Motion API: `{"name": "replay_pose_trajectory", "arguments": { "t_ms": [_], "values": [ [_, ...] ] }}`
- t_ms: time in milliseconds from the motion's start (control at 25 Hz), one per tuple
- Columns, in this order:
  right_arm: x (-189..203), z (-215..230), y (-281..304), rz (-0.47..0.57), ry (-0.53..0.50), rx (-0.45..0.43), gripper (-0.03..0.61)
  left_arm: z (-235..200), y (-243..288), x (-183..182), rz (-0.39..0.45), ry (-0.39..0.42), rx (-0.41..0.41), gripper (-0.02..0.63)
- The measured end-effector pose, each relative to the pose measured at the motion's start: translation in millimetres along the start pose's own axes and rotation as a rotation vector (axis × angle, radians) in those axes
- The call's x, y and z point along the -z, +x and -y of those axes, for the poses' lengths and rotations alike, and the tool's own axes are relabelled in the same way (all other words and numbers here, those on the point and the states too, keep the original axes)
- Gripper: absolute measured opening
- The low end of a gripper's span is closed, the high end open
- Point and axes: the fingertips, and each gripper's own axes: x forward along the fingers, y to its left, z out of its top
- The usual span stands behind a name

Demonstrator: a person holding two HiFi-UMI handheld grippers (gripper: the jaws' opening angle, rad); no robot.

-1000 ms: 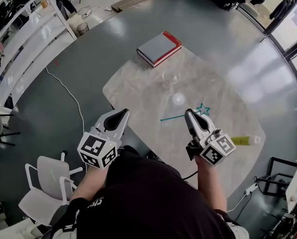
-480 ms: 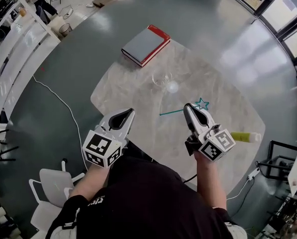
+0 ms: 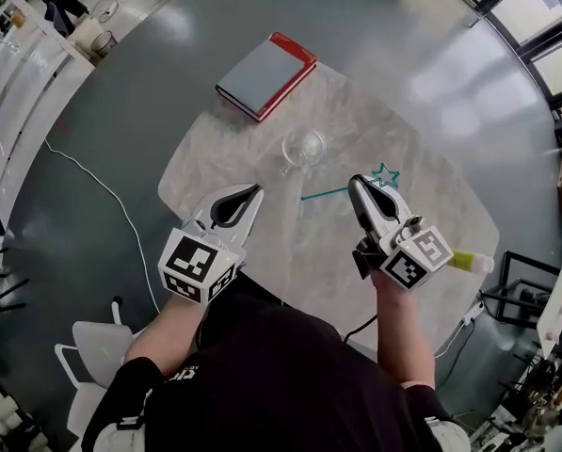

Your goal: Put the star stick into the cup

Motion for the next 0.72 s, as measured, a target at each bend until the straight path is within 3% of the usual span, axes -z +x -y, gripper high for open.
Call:
{"name": "replay_pose_trajectory", "arguments": {
  "t_ms": [280,480,720],
  "values": [
    [-2.0,7.2,10.8,-0.007,-0.011,-0.018,0.029,12.3,22.6,17.3,0.000,-0.007,0.038,0.003],
    [-11.6,24.2,62.4,-0.015,0.002,-0.019,0.029,-24.8,56.8,10.3,-0.004,-0.030,0.059,0.003],
    [-4.4,37.9,62.5,0.005,-0.004,0.006,0.029,-19.4,66.6,31.4,-0.015,-0.036,0.054,0.003]
  ]
}}
